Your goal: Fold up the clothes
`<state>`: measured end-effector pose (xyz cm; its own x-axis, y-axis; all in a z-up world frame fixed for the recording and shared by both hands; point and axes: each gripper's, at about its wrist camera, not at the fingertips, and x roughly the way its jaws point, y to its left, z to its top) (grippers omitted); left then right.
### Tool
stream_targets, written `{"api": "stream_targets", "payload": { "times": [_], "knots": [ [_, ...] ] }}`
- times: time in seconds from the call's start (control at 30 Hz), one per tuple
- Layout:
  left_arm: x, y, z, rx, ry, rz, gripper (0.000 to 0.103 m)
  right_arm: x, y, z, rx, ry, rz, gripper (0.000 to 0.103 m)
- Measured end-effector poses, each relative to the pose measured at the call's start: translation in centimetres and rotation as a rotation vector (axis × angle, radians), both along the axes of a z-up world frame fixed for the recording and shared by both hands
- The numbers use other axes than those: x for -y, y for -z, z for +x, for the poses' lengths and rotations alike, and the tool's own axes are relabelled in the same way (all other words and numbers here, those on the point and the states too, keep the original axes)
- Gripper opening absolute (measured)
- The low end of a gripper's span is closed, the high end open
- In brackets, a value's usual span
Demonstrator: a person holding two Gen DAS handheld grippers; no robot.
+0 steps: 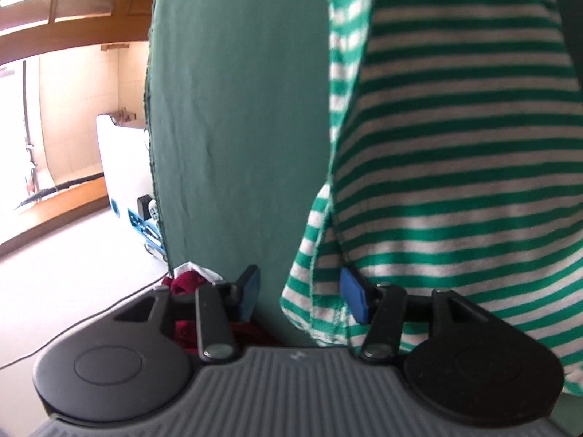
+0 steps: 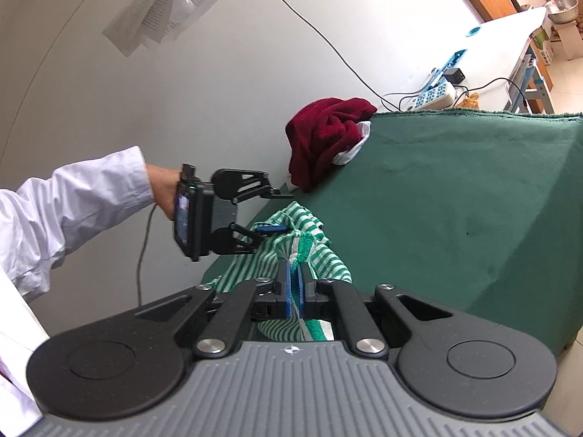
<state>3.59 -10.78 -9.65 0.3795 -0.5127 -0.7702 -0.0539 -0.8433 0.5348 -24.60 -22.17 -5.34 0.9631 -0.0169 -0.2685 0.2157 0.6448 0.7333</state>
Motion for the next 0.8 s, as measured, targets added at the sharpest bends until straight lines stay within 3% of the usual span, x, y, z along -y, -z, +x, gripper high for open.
{"api": "stream_targets", "payload": {
  "times": [0.27, 0.4, 0.47, 0.57, 0.63, 0.8],
  "knots": [
    [-0.2, 2.0, -0.3, -0.001, 0.004, 0.038, 0.061, 1.1, 0.4, 0.4, -0.037, -0.017, 0.011, 0.005],
    [-0.9, 2.5, -0.2, -0.005, 0.015, 0.018, 0.056, 0.8, 0.7, 0.5, -0.067, -0.010, -0.029, 0.005],
    [-1.8, 3.0, -0.3, 0.003, 0.031, 0.002, 0.051, 0.3, 0.6, 0.5, -0.091, 0.008, -0.097, 0.005],
    [-3.2, 3.8, -0.3, 0.016, 0.056, -0.024, 0.032, -0.9, 0.5, 0.7, -0.133, -0.027, -0.206, 0.005],
    [-4.1, 4.5, -0.3, 0.020, 0.056, -0.022, 0.004, -1.6, 0.7, 0.9, -0.149, -0.078, -0.229, 0.005],
    [-5.8, 5.1, -0.1, 0.020, 0.065, -0.078, 0.000, -2.7, 1.3, 1.3, -0.197, -0.194, -0.245, 0.005]
  ]
}}
